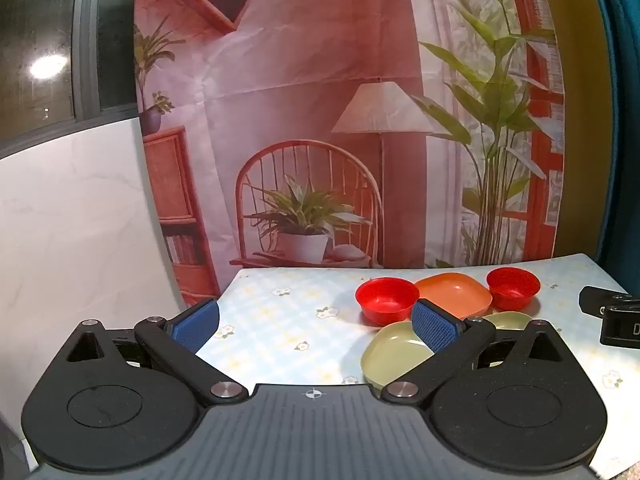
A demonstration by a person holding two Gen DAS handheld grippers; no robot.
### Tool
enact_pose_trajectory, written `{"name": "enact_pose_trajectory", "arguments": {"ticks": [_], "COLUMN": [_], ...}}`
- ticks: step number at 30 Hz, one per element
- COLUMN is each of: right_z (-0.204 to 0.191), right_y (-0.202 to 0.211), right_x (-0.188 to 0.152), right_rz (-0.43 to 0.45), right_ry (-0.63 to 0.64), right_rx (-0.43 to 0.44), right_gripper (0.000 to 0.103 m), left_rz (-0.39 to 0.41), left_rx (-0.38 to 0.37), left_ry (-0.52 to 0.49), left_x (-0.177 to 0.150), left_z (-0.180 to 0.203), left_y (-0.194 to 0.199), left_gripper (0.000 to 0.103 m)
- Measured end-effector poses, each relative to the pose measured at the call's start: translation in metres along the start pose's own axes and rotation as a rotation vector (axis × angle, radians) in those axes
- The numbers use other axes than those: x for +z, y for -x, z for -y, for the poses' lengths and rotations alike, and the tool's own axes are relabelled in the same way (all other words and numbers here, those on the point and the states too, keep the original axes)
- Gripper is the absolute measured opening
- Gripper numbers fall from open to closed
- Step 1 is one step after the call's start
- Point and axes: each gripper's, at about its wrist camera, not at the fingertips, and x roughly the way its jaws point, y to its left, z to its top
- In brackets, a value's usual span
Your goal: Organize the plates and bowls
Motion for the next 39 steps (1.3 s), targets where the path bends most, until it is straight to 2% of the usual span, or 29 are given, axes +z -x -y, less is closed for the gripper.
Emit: {"name": "enact_pose_trajectory", "arguments": {"ticks": [39], "right_z": [-0.0008], "right_y": [-0.0008], "right_x": [-0.0005], "right_rz": [-0.003], "right_ry": [0.0], "right_rx": [0.0], "right_gripper": [0.103], "left_rz": [0.009], "left_rx": [-0.027], "left_ry": [0.01], "left_x": [0.0013], "left_z": [-0.0034], "left_y": [-0.0015], "left_gripper": [0.103]}}
